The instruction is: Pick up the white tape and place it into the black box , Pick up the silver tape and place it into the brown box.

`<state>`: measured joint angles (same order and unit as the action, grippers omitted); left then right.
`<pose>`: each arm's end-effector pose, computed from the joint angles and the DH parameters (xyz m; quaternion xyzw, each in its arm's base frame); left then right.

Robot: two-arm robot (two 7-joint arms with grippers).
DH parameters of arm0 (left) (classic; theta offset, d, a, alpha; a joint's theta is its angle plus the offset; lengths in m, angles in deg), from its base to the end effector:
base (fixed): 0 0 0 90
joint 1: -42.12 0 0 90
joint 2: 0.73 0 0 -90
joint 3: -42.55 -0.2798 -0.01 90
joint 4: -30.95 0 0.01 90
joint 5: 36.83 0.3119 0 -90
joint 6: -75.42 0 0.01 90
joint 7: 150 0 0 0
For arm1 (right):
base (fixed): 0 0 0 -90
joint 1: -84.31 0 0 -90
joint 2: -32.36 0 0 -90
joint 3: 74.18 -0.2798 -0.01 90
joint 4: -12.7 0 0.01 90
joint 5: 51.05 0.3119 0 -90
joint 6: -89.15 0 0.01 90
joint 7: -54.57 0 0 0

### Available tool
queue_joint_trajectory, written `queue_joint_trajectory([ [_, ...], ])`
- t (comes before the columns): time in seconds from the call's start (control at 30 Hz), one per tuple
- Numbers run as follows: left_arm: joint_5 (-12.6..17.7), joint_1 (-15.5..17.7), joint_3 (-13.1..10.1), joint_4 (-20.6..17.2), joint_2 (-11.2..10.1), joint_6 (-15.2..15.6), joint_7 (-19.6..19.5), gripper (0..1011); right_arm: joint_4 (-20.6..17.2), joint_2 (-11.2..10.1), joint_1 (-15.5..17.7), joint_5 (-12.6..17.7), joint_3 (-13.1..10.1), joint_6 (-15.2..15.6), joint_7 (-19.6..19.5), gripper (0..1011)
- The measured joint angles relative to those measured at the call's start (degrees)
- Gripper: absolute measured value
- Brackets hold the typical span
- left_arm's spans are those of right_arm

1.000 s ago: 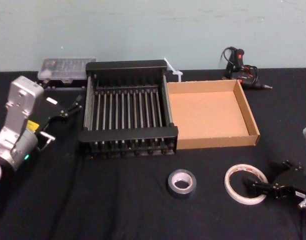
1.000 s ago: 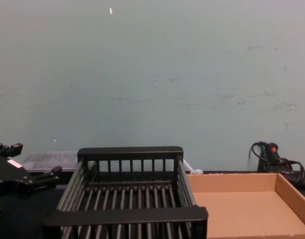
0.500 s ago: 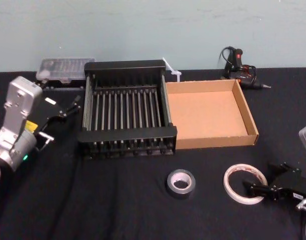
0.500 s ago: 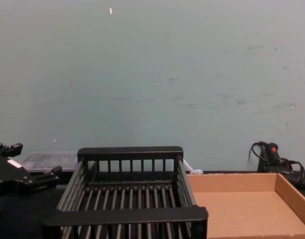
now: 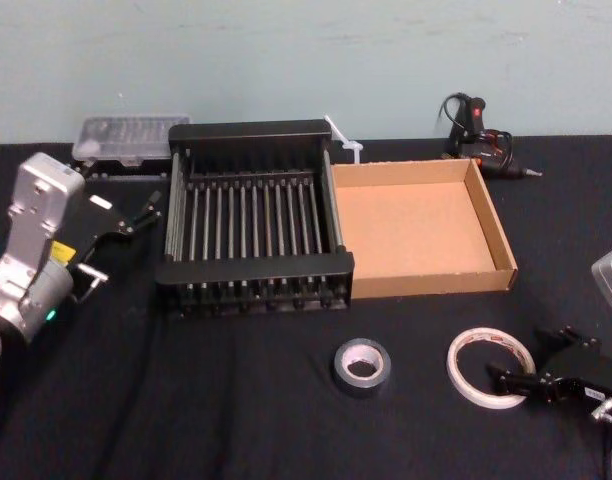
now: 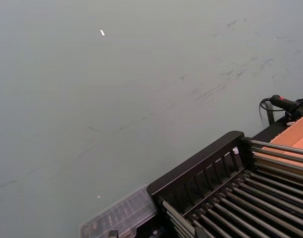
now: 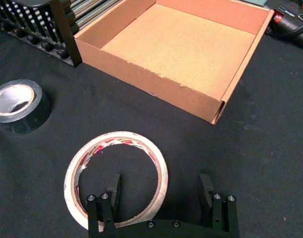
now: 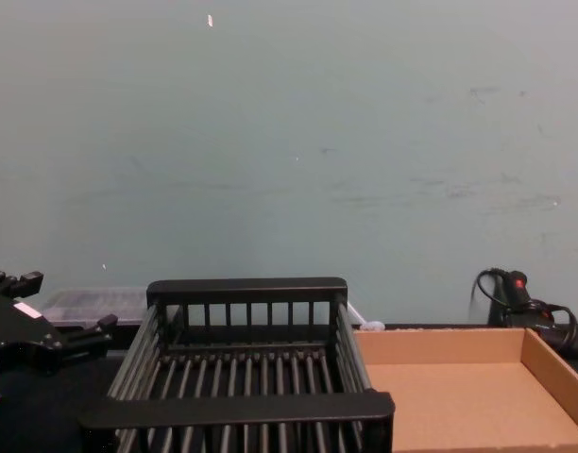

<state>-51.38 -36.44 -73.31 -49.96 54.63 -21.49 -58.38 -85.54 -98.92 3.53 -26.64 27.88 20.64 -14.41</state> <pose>0.3594 0.0760 -0.2945 0.1413 -0.1325 0.5799 0.7913 0.2809 -0.1100 -0.2807 -0.2698 0.1265 -0.4451 0.8444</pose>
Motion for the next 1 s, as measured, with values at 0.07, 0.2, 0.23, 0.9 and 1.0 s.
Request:
queue_joint_trajectory([
  [0.07, 0.0, 0.0, 0.0, 0.0, 0.0, 0.0, 0.0, 1001, 0.0, 0.0, 0.0, 0.0, 0.0, 0.01, 0.0, 1002],
  [0.2, 0.0, 0.0, 0.0, 0.0, 0.0, 0.0, 0.0, 1001, -0.02, 0.01, 0.04, 0.01, -0.04, 0.03, -0.02, 1002],
  [0.23, 0.0, 0.0, 0.0, 0.0, 0.0, 0.0, 0.0, 1001, -0.03, 0.01, 0.06, 0.02, -0.05, 0.03, -0.03, 1002],
  [0.9, 0.0, 0.0, 0.0, 0.0, 0.0, 0.0, 0.0, 1001, -0.15, 0.04, 0.17, 0.2, -0.22, 0.02, -0.18, 593],
  [1.0, 0.0, 0.0, 0.0, 0.0, 0.0, 0.0, 0.0, 1001, -0.15, 0.04, 0.19, 0.2, -0.24, 0.02, -0.2, 484],
])
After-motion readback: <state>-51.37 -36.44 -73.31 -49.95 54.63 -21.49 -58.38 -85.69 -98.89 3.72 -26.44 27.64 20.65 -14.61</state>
